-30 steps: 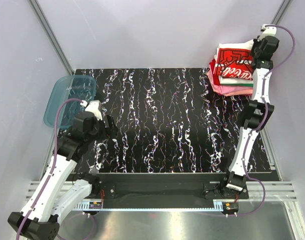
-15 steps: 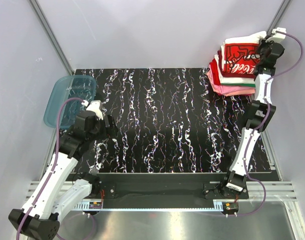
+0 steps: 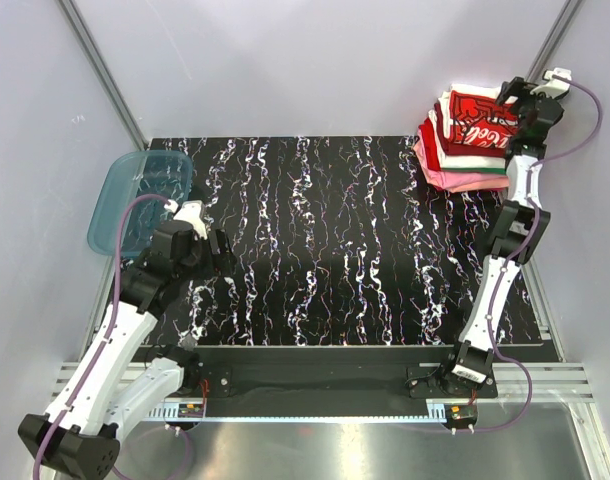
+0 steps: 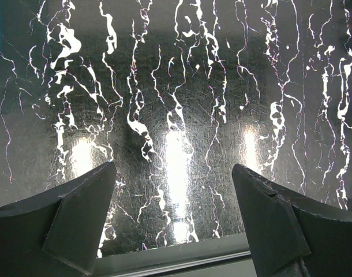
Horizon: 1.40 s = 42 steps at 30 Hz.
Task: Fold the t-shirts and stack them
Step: Reset both grippers
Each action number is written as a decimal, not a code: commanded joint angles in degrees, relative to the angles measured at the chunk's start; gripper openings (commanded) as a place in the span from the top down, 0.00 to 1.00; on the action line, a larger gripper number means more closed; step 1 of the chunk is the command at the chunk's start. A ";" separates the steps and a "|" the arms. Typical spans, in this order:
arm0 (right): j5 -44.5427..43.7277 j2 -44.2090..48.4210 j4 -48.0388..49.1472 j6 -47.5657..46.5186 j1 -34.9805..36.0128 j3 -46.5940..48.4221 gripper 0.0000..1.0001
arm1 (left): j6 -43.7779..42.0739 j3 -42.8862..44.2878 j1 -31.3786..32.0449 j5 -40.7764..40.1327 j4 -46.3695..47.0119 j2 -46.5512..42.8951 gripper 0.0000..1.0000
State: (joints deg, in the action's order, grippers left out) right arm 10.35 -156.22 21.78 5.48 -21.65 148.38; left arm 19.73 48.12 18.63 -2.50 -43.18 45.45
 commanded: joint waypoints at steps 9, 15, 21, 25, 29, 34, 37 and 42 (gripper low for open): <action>-3.41 44.74 2.67 16.18 -0.06 -28.69 0.00 | -0.04 0.05 -0.70 -1.72 2.04 -7.47 0.08; -0.49 75.68 -7.15 27.40 8.07 -62.78 0.00 | 0.14 -0.13 -1.32 -2.51 2.40 -12.31 0.05; -8.81 100.82 -33.38 26.86 19.79 -86.10 0.00 | 0.05 -0.22 -1.67 -2.68 2.57 -14.86 0.01; -14.91 114.26 -49.53 27.14 20.16 -94.49 0.00 | 0.05 -0.39 -1.76 -2.60 2.66 -15.83 0.01; -18.78 122.89 -61.23 28.62 20.16 -97.04 0.00 | 0.14 -0.39 -1.76 -2.68 2.75 -16.36 0.01; -18.35 129.93 -67.21 29.94 20.16 -98.02 0.01 | 0.31 -0.31 -1.85 -3.74 2.57 -17.67 0.01; -17.56 130.47 -69.68 30.73 20.16 -96.52 0.00 | 0.58 -0.57 -1.85 -4.79 2.75 -19.17 0.01; -16.94 130.56 -71.70 31.44 20.16 -95.11 0.00 | 0.75 -0.57 -1.85 -5.76 2.57 -19.96 0.01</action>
State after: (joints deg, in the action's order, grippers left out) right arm -6.39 -25.28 -47.37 35.94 -1.80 51.11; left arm 19.99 47.51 17.10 -6.28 -43.16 25.87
